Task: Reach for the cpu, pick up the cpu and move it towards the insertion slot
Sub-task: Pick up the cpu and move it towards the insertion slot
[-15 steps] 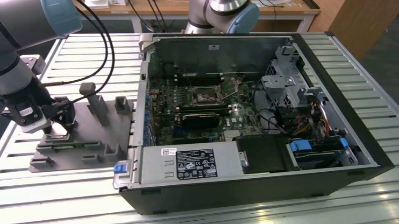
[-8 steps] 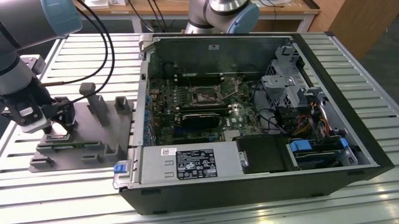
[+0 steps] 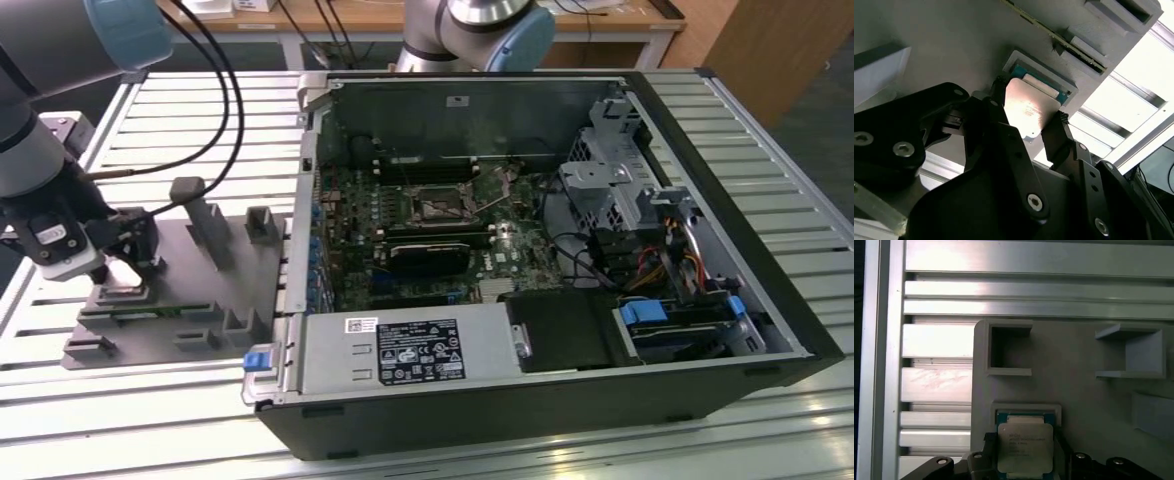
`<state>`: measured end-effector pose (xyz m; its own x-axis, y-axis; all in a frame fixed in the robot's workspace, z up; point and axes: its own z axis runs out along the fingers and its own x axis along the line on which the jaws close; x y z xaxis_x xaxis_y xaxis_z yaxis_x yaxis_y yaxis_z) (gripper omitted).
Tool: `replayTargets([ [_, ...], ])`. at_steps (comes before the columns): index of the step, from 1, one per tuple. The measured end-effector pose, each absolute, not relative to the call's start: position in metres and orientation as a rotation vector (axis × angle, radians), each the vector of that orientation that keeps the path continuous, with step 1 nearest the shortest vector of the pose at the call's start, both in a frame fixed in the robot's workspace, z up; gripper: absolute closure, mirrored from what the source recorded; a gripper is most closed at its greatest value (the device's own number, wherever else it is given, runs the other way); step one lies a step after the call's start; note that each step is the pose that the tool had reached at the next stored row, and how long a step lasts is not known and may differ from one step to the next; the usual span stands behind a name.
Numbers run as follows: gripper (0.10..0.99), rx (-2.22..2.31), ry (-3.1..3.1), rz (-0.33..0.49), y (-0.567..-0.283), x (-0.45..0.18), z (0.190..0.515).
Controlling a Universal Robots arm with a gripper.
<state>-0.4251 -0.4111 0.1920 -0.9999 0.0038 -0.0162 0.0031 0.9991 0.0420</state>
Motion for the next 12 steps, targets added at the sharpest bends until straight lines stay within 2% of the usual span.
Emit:
replayTargets([
  [12,0.545,0.005,3.125,0.066,-0.411,-0.425,0.215],
])
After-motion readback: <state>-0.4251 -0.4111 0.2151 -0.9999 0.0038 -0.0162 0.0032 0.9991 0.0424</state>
